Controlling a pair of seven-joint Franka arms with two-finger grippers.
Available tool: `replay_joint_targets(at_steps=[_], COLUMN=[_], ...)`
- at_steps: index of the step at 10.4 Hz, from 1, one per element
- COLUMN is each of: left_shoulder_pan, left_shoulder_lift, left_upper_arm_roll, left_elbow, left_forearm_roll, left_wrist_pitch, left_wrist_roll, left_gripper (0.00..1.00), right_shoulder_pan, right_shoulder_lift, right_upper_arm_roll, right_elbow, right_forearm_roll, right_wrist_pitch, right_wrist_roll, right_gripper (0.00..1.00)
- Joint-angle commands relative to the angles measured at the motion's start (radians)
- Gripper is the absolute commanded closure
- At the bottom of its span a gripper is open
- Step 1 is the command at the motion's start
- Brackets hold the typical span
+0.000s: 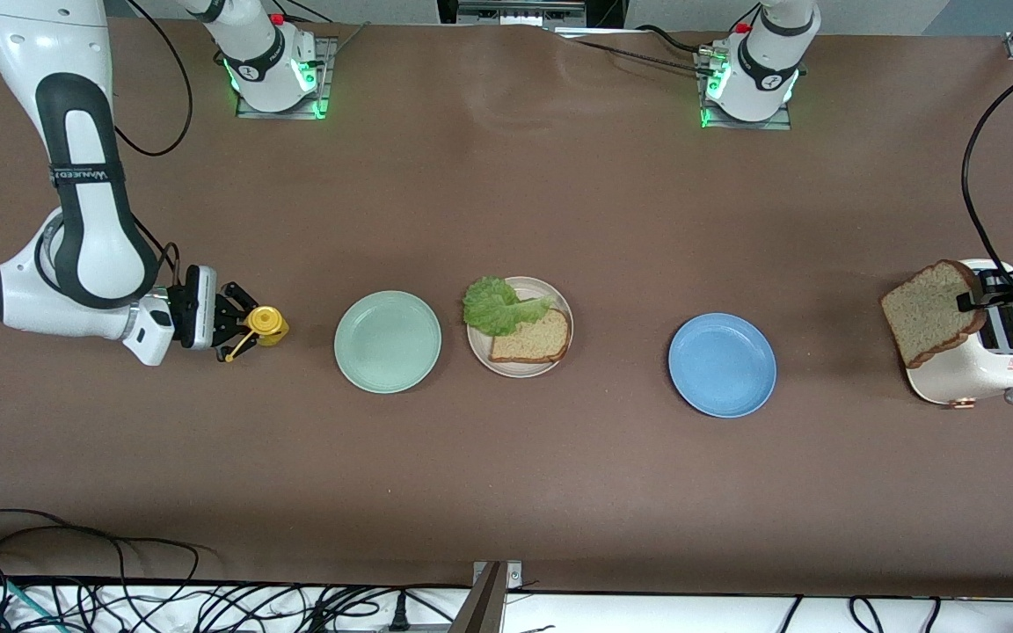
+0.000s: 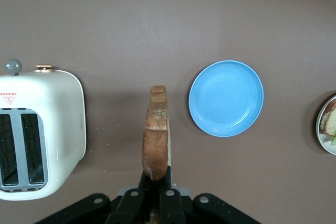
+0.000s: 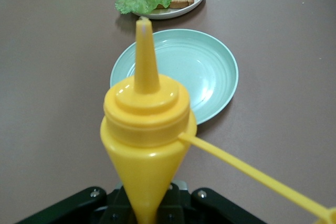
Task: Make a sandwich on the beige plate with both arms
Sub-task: 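Carry the mustard bottle back beside the pale green plate, then lower the mustard bottle onto the table and open the right gripper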
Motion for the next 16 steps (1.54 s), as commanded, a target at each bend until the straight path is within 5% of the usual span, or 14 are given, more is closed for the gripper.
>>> replay_joint_targets(at_steps=[1, 9, 14, 16], left_shoulder_pan=[-0.003, -0.020, -0.029, -0.047], left_shoulder_lift=[-0.001, -0.001, -0.004, -0.006], left_upper_arm_roll=[0.006, 0.003, 0.001, 0.001], left_elbow=[0.018, 0.016, 0.016, 0.018], left_forearm_roll=[-0.016, -0.013, 0.005, 0.018], left_wrist_pitch=[-0.020, -0.020, -0.044, -0.073], left_wrist_roll=[-0.009, -0.010, -0.010, -0.010], left_gripper=[1.00, 1.00, 1.00, 1.00], right_shoulder_pan=[-0.031, -0.051, -0.054, -0.055], right_shoulder_lift=[0.020, 0.077, 0.092, 0.091], right_upper_arm_roll=[0.010, 0.013, 0.013, 0.013], right_elbow=[-0.012, -0.015, -0.015, -0.015], right_forearm_roll=[0.063, 0.190, 0.193, 0.193], right_wrist_pitch=[0.001, -0.028, -0.039, -0.045], right_wrist_roll=[-0.108, -0.213, -0.219, -0.216], right_gripper=[1.00, 1.00, 0.98, 0.60])
